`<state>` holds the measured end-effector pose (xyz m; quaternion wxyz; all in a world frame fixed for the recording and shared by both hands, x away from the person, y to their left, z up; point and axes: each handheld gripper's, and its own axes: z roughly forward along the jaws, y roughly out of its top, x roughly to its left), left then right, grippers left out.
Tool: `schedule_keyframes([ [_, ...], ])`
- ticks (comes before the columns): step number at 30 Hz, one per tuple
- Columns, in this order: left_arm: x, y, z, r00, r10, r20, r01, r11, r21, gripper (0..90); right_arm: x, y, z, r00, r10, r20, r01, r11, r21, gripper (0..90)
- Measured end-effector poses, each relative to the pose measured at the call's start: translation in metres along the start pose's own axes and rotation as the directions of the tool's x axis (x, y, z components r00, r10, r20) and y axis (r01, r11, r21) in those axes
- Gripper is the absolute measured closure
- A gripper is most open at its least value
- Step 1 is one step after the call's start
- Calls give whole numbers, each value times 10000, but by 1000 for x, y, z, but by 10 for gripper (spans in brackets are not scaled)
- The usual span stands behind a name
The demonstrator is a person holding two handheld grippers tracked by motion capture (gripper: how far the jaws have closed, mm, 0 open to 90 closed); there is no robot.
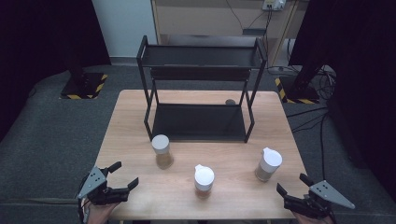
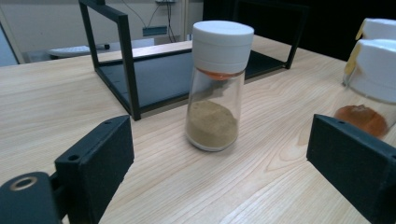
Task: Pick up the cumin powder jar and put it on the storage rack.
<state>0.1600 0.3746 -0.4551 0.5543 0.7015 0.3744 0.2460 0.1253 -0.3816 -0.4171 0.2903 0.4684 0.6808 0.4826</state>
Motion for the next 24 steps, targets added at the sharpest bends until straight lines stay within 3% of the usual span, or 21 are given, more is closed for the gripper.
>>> schedule_keyframes([
  [9, -2, 2, 2, 9998, 125, -181, -121, 9997, 212, 63, -6, -3, 3, 9995, 294, -122, -294, 9996, -42, 54],
  [17, -2, 3, 2, 9997, 182, -184, -177, 9994, 295, 57, -3, -3, 1, 9999, 92, -91, -93, 9999, -127, 54],
  [24, -15, 10, 2, 9977, 354, -572, -328, 9984, 459, 54, -4, -3, 2, 9999, 154, -76, -155, 9998, -92, 55],
])
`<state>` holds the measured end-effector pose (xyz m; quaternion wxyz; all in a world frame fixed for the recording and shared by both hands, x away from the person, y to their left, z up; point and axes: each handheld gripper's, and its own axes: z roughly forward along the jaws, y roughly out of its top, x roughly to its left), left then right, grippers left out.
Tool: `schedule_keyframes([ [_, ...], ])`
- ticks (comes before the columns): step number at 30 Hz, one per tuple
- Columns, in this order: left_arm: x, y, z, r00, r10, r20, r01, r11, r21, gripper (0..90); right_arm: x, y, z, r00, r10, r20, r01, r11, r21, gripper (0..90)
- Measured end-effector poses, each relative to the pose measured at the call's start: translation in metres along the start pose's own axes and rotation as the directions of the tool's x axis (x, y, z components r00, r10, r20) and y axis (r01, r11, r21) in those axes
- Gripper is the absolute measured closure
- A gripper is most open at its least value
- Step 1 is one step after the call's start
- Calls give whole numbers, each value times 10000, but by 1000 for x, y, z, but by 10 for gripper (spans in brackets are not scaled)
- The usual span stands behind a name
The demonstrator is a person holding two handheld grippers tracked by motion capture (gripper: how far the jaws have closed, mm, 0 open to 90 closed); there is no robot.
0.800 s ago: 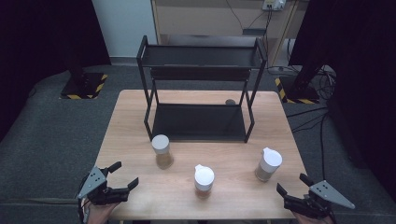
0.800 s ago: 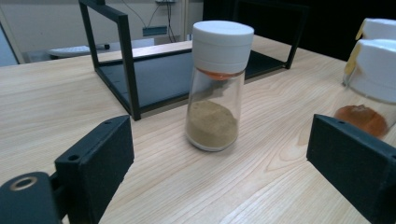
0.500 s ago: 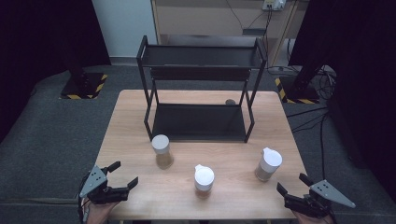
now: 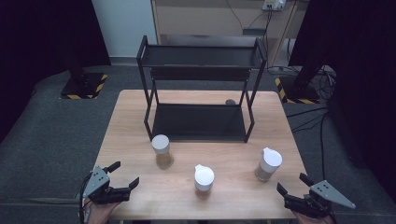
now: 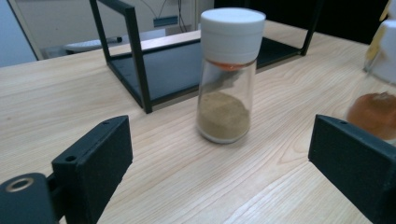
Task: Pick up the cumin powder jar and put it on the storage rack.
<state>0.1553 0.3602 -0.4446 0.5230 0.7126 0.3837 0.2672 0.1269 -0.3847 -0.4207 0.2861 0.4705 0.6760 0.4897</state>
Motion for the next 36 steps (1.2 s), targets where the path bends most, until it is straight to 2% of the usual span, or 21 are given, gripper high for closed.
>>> schedule_keyframes([
  [5, 0, 3, 0, 9996, -279, 60, 279, 9996, 67, 52, -1, 0, 1, 10000, 31, -73, -31, 10000, 48, 55],
  [6, 1, 4, -1, 9988, -478, 144, 478, 9989, 9, 51, -1, 0, 1, 10000, 21, -77, -21, 10000, 52, 53],
  [11, 1, 10, -3, 9983, -574, 122, 574, 9983, 26, 50, -1, 0, 1, 10000, 6, -83, -6, 10000, 39, 52],
  [17, -1, 17, -6, 9986, -517, 143, 516, 9986, 111, 51, -1, 0, 1, 10000, 19, -71, -19, 10000, 36, 53],
  [31, 9, 44, -7, 9977, -479, 480, 459, 9981, 415, 48, -1, 0, 1, 10000, 35, -48, -34, 10000, 81, 55],
  [36, 10, 54, -6, 9968, -575, 561, 551, 9975, 440, 48, -1, 0, 1, 10000, 67, -50, -67, 10000, 62, 56],
])
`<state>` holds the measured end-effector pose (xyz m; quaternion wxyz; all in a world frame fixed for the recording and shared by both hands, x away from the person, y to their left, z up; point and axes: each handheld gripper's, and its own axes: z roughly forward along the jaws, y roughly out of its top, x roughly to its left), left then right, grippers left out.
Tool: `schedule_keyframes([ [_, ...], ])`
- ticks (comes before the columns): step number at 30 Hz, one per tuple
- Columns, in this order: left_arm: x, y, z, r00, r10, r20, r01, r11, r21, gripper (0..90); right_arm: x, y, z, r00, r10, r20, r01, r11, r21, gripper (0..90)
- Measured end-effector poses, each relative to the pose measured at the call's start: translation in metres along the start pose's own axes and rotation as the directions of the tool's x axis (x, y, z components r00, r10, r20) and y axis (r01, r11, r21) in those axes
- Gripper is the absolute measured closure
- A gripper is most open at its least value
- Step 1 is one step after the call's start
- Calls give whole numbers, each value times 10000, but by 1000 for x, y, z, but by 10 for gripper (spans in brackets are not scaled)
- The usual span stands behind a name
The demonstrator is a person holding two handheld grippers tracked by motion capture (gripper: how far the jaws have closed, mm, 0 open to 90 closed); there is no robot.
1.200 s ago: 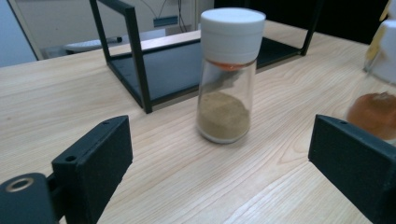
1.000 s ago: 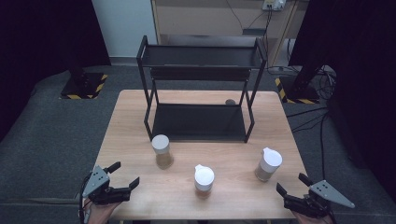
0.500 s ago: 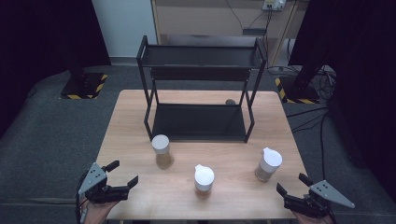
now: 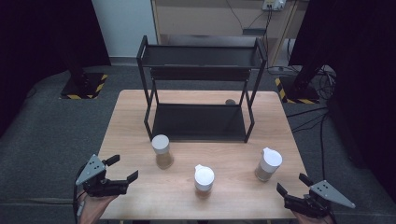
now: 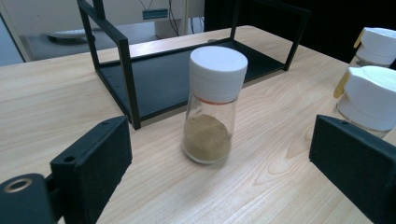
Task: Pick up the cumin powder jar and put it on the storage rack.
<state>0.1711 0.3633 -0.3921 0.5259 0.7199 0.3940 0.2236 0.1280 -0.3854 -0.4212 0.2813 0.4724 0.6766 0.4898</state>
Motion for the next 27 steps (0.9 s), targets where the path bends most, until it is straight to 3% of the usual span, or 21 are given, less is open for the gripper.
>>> schedule_keyframes([
  [12, -1, 28, 7, 9991, 409, 90, -411, 9988, 250, 48, 0, 0, 1, 10000, 16, -8, -16, 10000, 29, 56],
  [27, 5, 43, 30, 9967, 689, 432, -711, 9961, 513, 48, -1, 0, 1, 10000, 29, -21, -29, 10000, 6, 56],
])
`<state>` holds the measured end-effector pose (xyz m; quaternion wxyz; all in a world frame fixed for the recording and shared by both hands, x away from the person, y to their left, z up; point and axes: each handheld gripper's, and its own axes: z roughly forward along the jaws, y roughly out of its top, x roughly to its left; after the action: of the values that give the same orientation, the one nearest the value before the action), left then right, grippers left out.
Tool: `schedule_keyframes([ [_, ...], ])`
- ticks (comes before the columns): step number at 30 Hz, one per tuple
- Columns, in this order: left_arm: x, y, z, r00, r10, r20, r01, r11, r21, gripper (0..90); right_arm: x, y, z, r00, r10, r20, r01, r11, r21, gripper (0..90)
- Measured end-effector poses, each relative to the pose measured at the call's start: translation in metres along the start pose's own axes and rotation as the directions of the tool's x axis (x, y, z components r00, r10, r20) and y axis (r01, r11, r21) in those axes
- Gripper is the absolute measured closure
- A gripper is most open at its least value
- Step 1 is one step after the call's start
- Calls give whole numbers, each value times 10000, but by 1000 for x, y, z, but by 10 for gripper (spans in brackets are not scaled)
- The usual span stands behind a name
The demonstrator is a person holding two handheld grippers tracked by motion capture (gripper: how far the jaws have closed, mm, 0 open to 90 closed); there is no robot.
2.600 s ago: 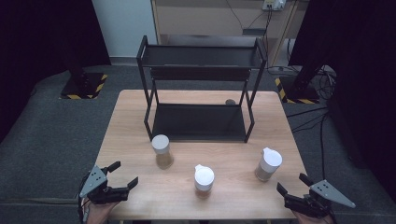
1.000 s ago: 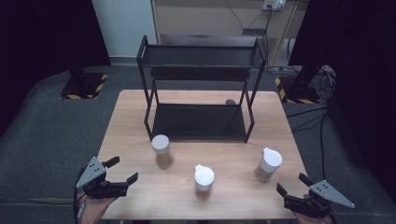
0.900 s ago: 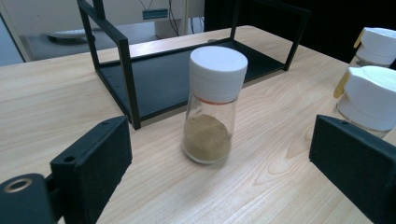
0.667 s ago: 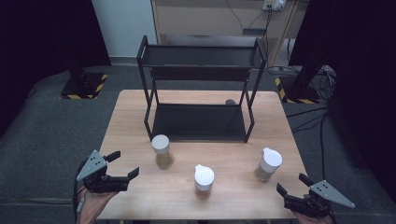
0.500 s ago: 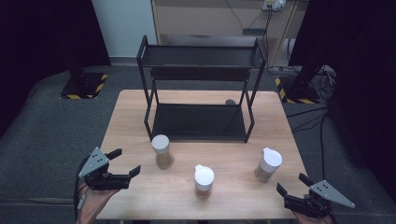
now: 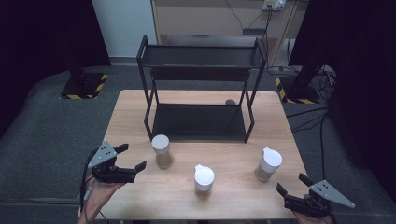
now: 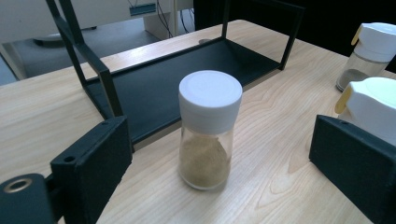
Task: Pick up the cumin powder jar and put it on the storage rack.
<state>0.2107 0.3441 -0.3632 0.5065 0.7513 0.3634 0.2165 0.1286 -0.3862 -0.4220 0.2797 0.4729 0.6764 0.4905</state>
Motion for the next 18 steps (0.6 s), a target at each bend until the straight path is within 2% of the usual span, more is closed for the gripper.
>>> schedule_keyframes([
  [13, 5, 18, 28, 9986, 359, 387, -379, 9980, 504, 50, 0, 0, 0, 10000, 8, -12, -8, 10000, -3, 56],
  [18, 9, 24, 39, 9978, 362, 559, -399, 9970, 668, 50, 0, 0, 0, 10000, 6, -24, -6, 10000, 3, 56],
])
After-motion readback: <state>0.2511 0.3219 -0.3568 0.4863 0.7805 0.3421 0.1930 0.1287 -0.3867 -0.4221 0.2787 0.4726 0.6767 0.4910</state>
